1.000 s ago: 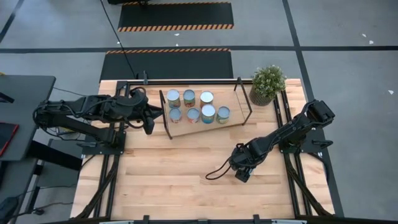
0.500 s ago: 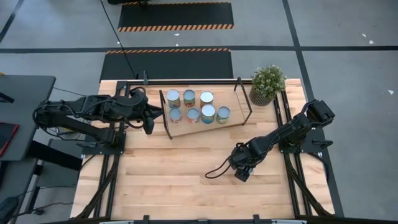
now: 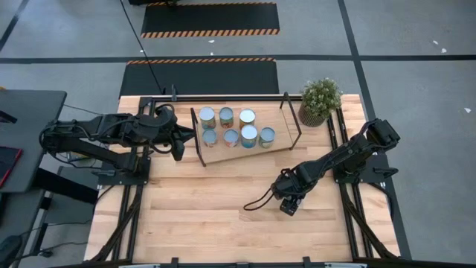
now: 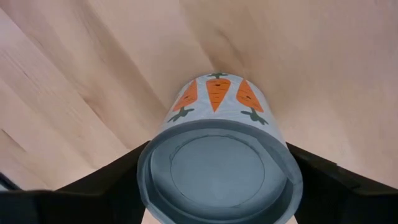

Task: Pick and place cans onto a shelf
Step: Put the canned carrots on the shelf

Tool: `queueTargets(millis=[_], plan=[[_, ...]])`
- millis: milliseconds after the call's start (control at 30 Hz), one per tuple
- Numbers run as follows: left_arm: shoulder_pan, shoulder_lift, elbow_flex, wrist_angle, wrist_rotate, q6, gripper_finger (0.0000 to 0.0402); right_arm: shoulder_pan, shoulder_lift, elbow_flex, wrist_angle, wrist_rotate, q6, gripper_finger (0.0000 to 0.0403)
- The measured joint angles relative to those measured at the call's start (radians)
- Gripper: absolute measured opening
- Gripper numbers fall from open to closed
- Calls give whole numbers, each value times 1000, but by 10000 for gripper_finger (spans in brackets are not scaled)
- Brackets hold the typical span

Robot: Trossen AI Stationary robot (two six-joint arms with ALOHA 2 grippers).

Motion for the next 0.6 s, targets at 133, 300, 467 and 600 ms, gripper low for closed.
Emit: queueTargets(millis=[133, 300, 467, 600], plan=[[0, 0, 0, 0, 0, 0, 78, -25, 0, 36, -1, 16, -46, 313], [0, 0, 0, 0, 0, 0, 78, -72, 0, 87, -46, 18, -125, 313], [0, 0, 0, 0, 0, 0, 78, -146, 0, 175, -165, 18, -268, 312], [0, 0, 0, 0, 0, 0, 78, -220, 0, 279, -280, 48, -405, 312]])
